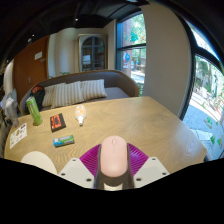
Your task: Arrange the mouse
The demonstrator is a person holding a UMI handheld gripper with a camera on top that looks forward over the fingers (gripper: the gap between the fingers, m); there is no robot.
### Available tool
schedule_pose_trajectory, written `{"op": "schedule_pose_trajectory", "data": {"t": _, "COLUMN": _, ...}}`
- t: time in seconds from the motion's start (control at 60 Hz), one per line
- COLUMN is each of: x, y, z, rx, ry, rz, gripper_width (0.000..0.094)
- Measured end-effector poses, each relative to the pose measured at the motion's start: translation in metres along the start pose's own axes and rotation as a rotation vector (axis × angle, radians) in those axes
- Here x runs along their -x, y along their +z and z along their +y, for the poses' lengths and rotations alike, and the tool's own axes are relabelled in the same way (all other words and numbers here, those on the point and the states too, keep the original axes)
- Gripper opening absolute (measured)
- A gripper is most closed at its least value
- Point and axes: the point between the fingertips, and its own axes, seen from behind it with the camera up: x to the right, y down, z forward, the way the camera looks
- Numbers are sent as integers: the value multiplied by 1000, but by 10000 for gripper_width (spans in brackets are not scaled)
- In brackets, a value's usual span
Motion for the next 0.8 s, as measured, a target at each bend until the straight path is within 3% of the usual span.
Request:
{"op": "schedule_pose_trajectory", "data": {"t": 0.05, "x": 33, "y": -33, "z": -15, "rx": -35, "ry": 24, "rz": -21, "gripper_width": 384}}
{"op": "schedule_pose_trajectory", "data": {"t": 0.117, "x": 100, "y": -75, "z": -35, "rx": -106, "ry": 8, "rz": -121, "gripper_width": 384}}
{"op": "schedule_pose_trajectory", "data": {"t": 0.217, "x": 184, "y": -111, "z": -22, "rx": -133, "ry": -61, "rz": -199, "gripper_width": 381}}
{"op": "schedule_pose_trajectory", "data": {"t": 0.333, "x": 257, "y": -112, "z": 35, "rx": -78, "ry": -155, "rz": -249, "gripper_width": 381}}
{"op": "schedule_pose_trajectory", "data": {"t": 0.45, "x": 281, "y": -89, "z": 78, "rx": 16, "ry": -167, "rz": -254, "gripper_width": 383}}
{"op": "schedule_pose_trajectory", "data": {"t": 0.633, "x": 287, "y": -74, "z": 117, "rx": 102, "ry": -185, "rz": -244, "gripper_width": 401}}
{"op": "schedule_pose_trajectory", "data": {"t": 0.8, "x": 285, "y": -69, "z": 122, "rx": 113, "ry": -143, "rz": -250, "gripper_width": 508}}
